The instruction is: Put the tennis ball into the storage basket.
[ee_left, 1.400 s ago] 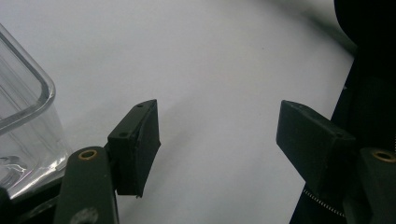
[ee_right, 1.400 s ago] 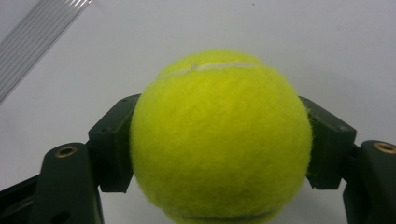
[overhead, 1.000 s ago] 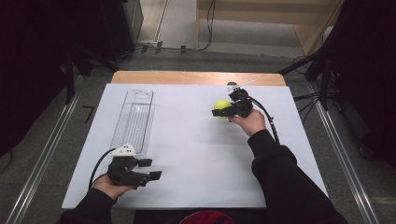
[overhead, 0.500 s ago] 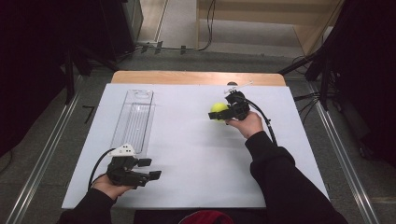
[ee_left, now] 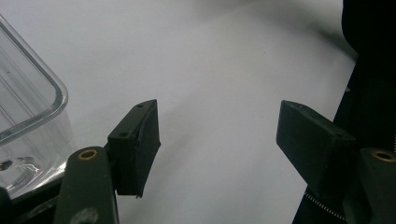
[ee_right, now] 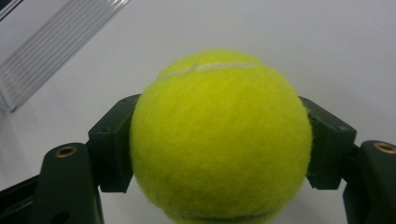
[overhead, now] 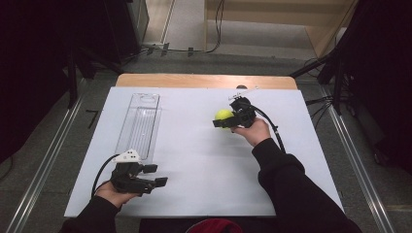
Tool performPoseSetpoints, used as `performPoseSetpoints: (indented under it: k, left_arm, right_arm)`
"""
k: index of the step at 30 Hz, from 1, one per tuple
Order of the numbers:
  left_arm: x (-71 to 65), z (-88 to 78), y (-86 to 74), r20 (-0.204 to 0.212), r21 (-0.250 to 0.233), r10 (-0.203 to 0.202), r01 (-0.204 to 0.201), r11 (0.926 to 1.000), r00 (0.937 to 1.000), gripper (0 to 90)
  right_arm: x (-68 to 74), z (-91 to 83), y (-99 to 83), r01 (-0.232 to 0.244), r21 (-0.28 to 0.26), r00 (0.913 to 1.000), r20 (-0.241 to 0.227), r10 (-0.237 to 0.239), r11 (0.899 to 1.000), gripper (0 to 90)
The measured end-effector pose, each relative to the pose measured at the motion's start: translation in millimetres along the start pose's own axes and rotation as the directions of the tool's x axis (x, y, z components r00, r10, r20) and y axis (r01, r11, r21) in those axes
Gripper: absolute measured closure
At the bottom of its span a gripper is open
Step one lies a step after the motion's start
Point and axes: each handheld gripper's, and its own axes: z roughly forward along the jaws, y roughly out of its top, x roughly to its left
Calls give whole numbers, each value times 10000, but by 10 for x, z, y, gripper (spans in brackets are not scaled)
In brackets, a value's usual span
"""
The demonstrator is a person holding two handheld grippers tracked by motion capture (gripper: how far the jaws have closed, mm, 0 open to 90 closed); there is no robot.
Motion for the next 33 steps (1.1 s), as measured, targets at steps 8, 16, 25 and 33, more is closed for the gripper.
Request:
performPoseSetpoints:
  k: [8,16,25,33]
  left_arm:
    - [0,-1,0,-15,-8,-4,4,10000,10000,309]
    - [2,-3,-1,-16,-72,7,-7,10000,10000,309]
    - [3,0,0,-51,-29,12,-12,10000,10000,309]
    - [5,-2,0,-47,-40,26,-26,10000,10000,309]
  right_arm:
    - [80,34,-10,178,111,9998,-64,-178,9998,238]
    - [149,78,-12,372,176,9992,-151,-369,9992,238]
    - [238,110,-6,548,216,9983,-232,-543,9983,238]
    - [328,161,-12,766,282,9965,-356,-756,9967,238]
